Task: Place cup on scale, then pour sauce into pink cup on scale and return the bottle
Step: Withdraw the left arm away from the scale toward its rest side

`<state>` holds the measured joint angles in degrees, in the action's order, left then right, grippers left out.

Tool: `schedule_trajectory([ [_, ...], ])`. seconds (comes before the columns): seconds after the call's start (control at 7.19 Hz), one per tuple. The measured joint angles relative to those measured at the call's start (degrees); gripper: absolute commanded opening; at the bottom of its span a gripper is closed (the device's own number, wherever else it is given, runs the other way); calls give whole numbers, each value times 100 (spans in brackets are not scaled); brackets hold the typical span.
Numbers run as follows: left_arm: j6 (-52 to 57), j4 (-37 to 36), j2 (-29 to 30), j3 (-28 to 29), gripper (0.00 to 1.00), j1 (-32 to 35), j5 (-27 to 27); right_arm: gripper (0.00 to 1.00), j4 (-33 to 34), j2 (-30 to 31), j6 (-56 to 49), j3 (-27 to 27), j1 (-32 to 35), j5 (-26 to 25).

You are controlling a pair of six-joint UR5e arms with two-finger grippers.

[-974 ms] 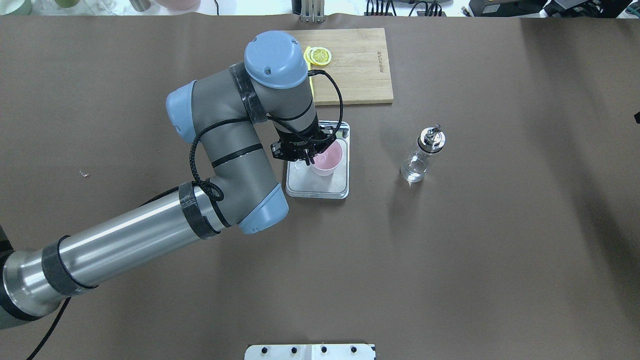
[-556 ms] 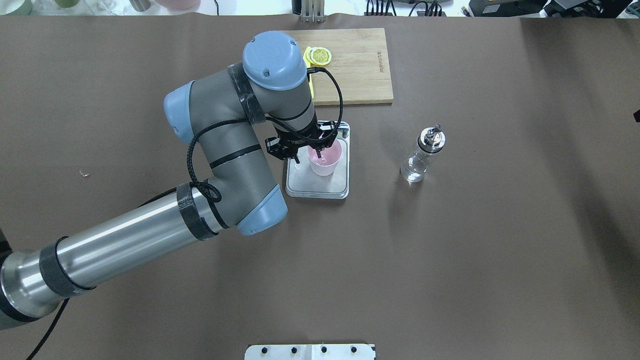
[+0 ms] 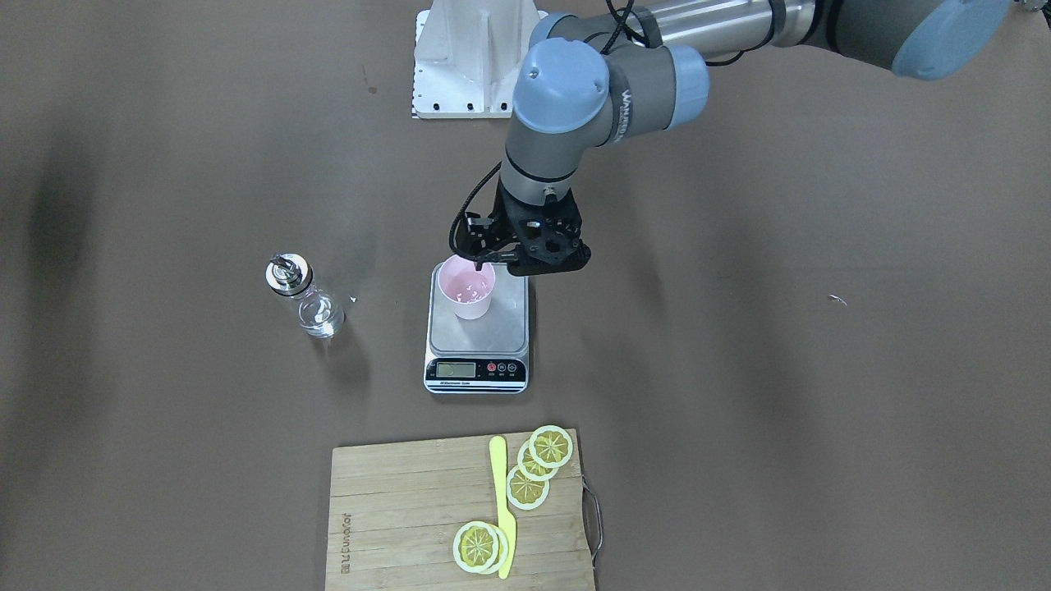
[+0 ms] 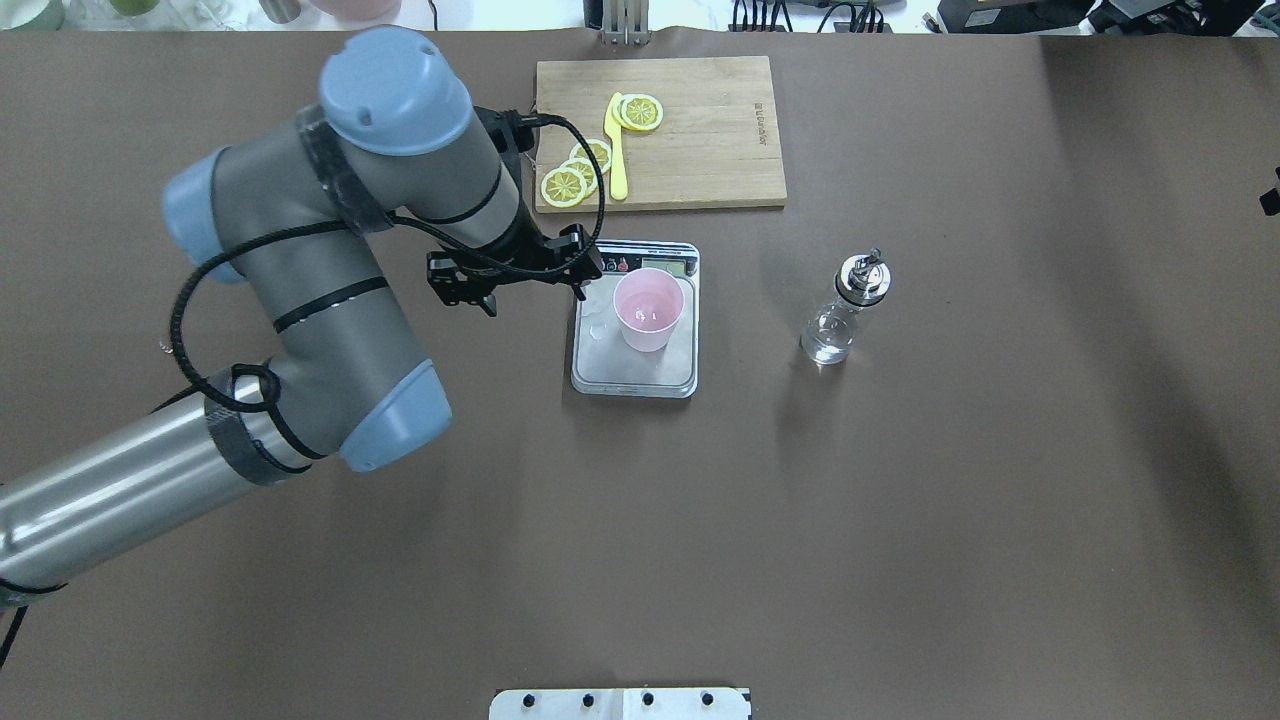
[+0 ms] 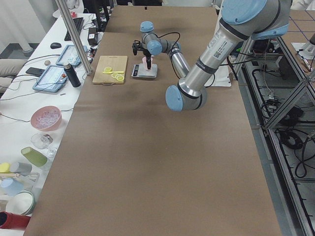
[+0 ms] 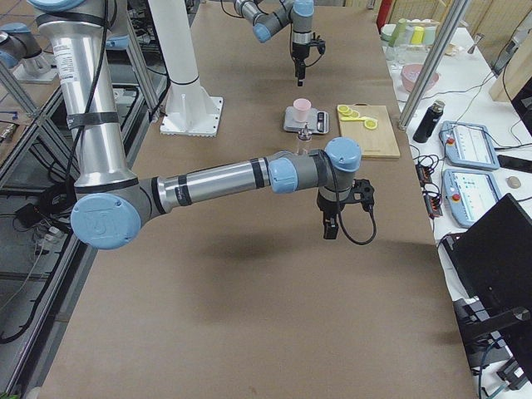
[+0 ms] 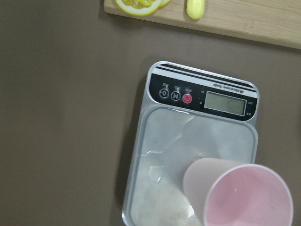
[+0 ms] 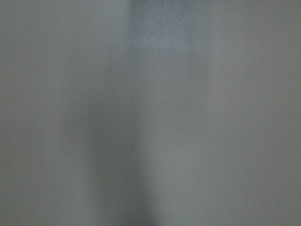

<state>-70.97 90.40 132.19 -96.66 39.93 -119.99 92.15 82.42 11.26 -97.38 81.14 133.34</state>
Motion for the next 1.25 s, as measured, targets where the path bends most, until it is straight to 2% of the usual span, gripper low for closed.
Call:
schedule_trajectory([
  [0.28,536,-394,-320,-460,98,378,-267,100,-15,189,15,-321,1,-65],
  [0.56,1238,-840,-500,-694,98,847,-606,100,-259,664,84,-869,-7,-68],
  [0.97,3056,-905,-1359,-971,98,1513,-807,100,-875,911,209,-1125,-60,337],
  [1.25,4134,-884,-1809,-1016,98,1902,-822,100,-1933,1067,240,-1238,-292,351],
])
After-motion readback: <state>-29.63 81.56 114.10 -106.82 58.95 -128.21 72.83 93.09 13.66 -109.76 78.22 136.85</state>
